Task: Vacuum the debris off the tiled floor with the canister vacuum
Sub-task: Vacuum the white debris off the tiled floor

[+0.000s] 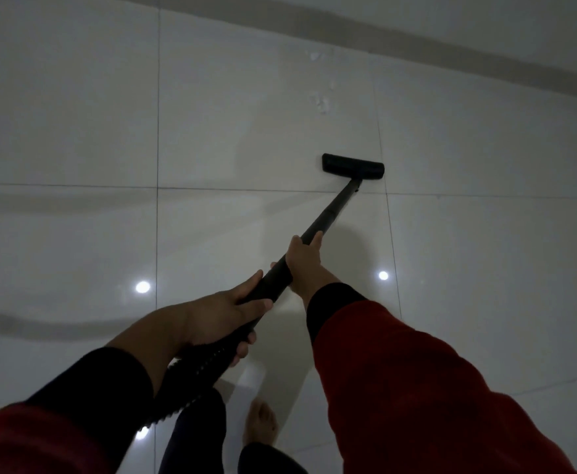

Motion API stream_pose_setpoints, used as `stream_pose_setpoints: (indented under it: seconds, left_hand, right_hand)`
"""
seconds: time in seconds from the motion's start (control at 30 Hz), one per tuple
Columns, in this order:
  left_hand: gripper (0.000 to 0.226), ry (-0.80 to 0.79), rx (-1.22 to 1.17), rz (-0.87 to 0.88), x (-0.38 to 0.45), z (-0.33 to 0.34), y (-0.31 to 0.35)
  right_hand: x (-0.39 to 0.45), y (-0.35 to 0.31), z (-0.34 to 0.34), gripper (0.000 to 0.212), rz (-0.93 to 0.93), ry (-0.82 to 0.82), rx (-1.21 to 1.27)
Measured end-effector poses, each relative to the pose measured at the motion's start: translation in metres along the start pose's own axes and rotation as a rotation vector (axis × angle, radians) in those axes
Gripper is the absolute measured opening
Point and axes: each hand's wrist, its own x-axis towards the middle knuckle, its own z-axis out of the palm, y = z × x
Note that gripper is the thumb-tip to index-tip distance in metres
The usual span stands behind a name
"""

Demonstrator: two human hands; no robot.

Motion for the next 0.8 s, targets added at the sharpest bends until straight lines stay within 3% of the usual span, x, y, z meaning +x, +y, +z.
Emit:
stream_pose_setpoints:
  seconds: [0.17, 0.57, 0.8]
  left_hand:
    - [0.068, -0.022, -0.007, 0.032, 0.007, -0.022, 0.026]
    - [0.066, -0.004, -0.04, 0.011, -0.022, -0.074, 0.057]
    - [0.066, 0.042, -0.043, 0.036, -0.006, -0.094, 0.087]
  right_hand:
    - [0.008, -0.032, 0.017, 0.053, -0.034, 0.045, 0.014]
    - [-0.003, -0.066, 0.075, 0.053, -0.04, -0.024, -0.079]
    - [0.018, -0.106, 0.095, 0.065, 0.036, -0.078, -0.063]
